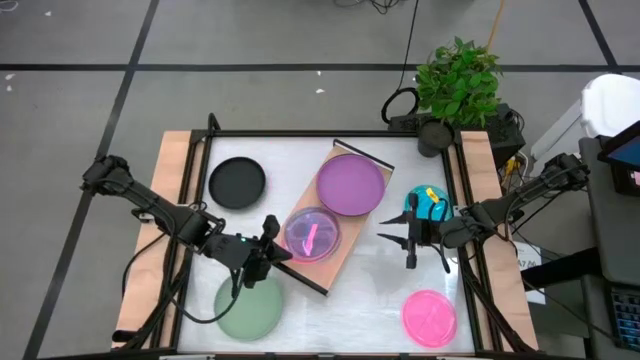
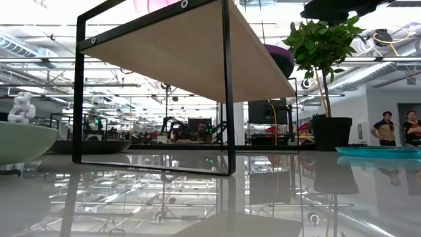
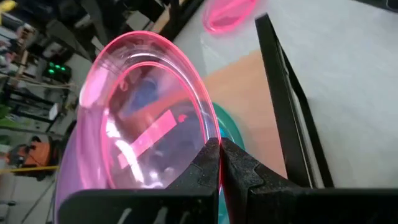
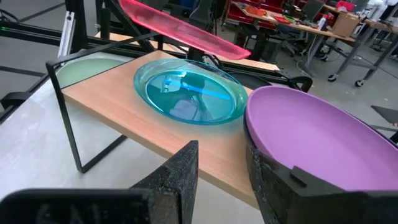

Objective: Place and stack plates onto a shelf
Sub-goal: Stack the small transparent pink plate on top of the small transparent transparent blue plate

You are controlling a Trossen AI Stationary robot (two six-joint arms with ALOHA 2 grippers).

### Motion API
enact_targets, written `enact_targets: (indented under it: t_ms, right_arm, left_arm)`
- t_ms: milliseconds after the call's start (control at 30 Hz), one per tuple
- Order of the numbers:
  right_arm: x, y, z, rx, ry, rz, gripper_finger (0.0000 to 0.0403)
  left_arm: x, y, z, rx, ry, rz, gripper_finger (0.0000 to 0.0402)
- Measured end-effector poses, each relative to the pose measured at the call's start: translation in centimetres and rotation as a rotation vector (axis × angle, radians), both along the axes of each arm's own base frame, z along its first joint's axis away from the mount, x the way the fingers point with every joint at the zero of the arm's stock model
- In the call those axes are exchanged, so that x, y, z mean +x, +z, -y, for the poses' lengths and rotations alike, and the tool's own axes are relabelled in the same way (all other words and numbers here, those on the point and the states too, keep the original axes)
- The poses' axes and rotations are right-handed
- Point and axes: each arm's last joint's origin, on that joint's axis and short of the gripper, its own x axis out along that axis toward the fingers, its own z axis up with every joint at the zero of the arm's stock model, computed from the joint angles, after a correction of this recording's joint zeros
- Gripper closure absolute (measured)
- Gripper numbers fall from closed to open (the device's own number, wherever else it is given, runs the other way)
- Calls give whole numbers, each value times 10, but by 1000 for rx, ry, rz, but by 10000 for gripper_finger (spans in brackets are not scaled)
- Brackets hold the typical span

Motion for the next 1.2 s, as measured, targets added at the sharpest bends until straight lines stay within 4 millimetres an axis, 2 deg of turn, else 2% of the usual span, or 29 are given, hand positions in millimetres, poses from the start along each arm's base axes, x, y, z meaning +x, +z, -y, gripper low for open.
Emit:
enact_targets:
  t_ms: [667,1200]
  right_arm:
    - [0,0,0,1,0,0,287]
    - [0,0,0,1,-1,0,287]
  left_arm:
    - [1,-8,-15,-98,121,-96,396]
    - [7,-8,-22,-207,123,-117,395]
